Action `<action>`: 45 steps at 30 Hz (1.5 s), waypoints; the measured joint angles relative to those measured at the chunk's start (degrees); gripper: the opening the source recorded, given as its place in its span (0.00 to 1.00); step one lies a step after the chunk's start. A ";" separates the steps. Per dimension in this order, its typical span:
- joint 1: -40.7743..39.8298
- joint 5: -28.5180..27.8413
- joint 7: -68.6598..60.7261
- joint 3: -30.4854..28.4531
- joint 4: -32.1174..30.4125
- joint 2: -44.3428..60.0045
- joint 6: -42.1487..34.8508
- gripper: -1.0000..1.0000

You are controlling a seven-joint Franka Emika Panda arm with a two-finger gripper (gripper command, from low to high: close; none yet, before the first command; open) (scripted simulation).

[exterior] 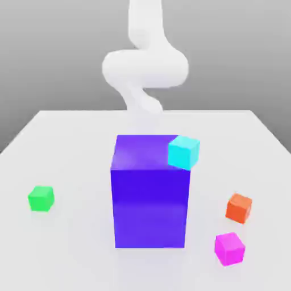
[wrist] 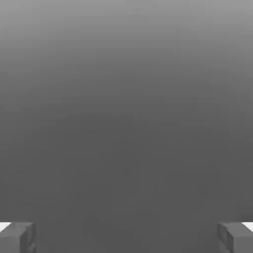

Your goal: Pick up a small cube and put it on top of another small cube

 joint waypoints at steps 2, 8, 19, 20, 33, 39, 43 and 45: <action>2.16 2.13 -0.81 -0.29 -1.18 4.48 1.95 0.50; 7.62 7.21 -2.42 0.27 -4.48 17.22 7.40 0.50; 14.58 6.96 1.45 5.50 -10.78 39.81 18.22 0.50; 15.62 5.75 2.66 5.52 -11.39 41.78 19.29 0.50; 20.98 -4.95 12.13 1.82 -12.21 62.97 33.70 0.00; 20.90 -5.12 12.23 1.90 -12.53 61.27 32.39 0.00; 20.42 -4.24 11.57 2.57 -14.11 53.50 26.17 0.00; 21.27 -5.80 11.25 2.82 -14.22 51.45 25.61 0.00</action>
